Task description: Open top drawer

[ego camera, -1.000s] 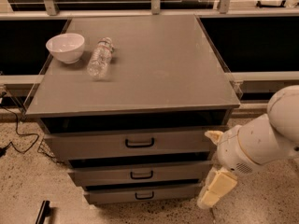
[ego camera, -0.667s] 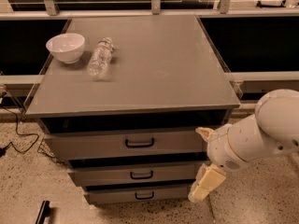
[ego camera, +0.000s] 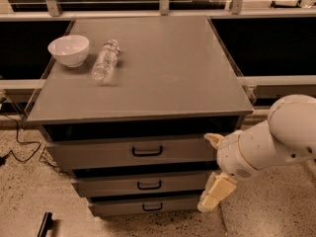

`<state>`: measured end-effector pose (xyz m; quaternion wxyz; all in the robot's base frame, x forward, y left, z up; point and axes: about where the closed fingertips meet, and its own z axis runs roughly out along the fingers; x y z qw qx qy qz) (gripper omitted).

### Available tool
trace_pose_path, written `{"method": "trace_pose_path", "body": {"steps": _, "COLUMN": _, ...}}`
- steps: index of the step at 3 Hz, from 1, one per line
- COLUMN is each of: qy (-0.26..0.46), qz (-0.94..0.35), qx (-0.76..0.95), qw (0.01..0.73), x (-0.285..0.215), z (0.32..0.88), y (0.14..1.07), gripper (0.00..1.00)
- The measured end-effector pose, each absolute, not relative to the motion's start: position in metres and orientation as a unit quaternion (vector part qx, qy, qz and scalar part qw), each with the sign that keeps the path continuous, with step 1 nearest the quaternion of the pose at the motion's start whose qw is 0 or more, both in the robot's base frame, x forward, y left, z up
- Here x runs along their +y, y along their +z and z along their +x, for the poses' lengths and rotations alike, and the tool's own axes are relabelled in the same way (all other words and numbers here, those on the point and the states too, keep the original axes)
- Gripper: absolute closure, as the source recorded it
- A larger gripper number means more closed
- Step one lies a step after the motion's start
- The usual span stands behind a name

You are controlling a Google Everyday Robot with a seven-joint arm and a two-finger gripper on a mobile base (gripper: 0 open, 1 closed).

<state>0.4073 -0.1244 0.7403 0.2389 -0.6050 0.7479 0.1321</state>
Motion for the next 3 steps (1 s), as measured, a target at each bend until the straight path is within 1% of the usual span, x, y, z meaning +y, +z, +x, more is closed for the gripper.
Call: {"method": "trace_pose_path", "body": {"steps": 3, "qy": 0.128, "qz": -0.63, "qx": 0.712, "qw": 0.281, "x": -0.103, "z": 0.438, "y": 0.729, "gripper": 0.0}}
